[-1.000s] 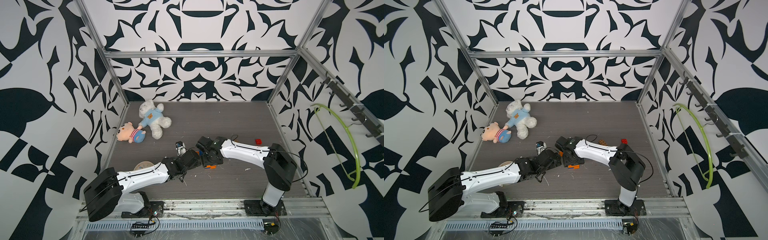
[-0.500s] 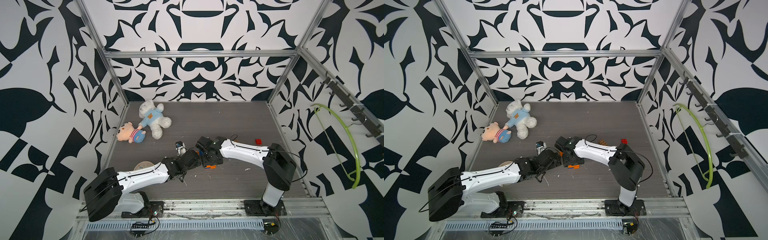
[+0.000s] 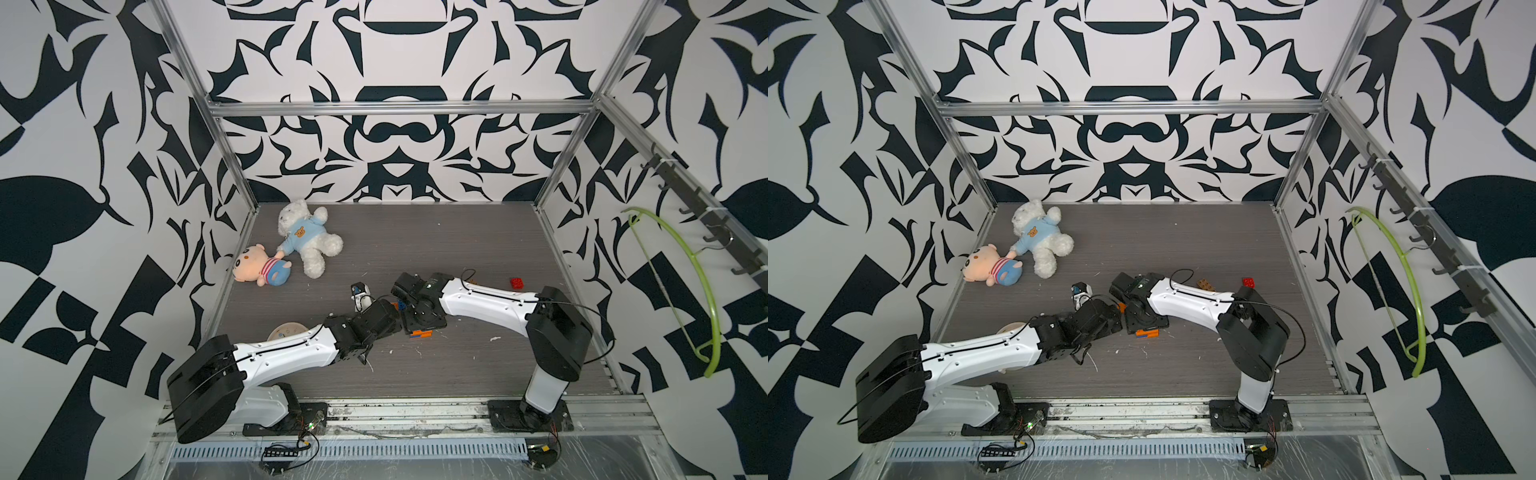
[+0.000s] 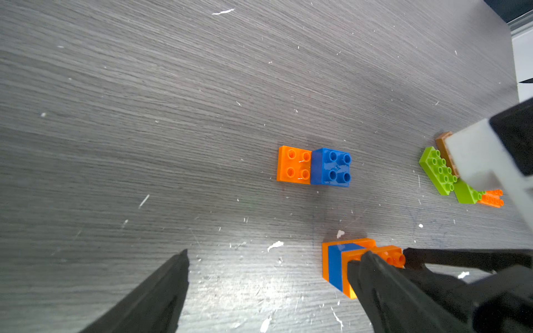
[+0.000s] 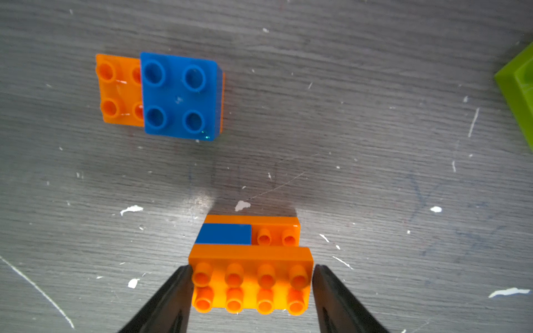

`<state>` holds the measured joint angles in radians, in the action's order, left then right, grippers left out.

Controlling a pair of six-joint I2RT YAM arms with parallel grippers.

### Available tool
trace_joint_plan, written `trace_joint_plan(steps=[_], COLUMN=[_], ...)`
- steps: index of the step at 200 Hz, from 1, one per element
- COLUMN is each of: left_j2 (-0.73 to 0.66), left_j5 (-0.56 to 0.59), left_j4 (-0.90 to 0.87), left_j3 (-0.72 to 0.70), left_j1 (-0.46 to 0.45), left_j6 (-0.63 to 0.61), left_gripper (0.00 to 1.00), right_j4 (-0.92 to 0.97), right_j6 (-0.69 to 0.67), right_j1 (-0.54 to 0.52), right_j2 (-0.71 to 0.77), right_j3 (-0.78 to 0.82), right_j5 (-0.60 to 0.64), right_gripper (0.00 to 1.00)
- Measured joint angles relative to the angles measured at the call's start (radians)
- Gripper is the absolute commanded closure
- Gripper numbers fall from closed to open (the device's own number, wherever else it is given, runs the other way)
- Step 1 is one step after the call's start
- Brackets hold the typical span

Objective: Assemble the number 5 with lego
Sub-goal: Assemble the lego brick with the lego brick, then pick up the lego brick from the center of the board.

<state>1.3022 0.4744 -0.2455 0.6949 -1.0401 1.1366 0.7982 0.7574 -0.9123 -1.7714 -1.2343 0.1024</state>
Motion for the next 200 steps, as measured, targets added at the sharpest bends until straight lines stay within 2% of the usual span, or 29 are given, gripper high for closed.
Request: trace_joint_plan(steps=[44, 94, 150, 200], left_j2=[-0.003, -0.068, -0.107, -0.116], left_j5=[0.0, 0.0, -0.013, -0.078], left_j4=[-0.006, -0.016, -0.013, 0.056], left_j3=[-0.001, -0.019, -0.087, -0.142], left_j1=[0.0, 0.0, 0.0, 0.0], left_j6=[0.0, 0.01, 0.025, 0.026], left_gripper=[0.01, 0.01, 0.01, 0.01], right_j4=[-0.016, -0.04, -0.085, -0.089], right_j6=[0.0, 0.006, 0.016, 0.03], right_j1=[0.0, 0.0, 0.0, 0.0], right_j2=[0.059, 0.093, 0.055, 0.006], right_j3=[0.035, 0.068, 0.083, 0.083], right_j5=[0.0, -0.009, -0.035, -0.035], right_gripper=[0.19, 0.11, 0.1, 0.1])
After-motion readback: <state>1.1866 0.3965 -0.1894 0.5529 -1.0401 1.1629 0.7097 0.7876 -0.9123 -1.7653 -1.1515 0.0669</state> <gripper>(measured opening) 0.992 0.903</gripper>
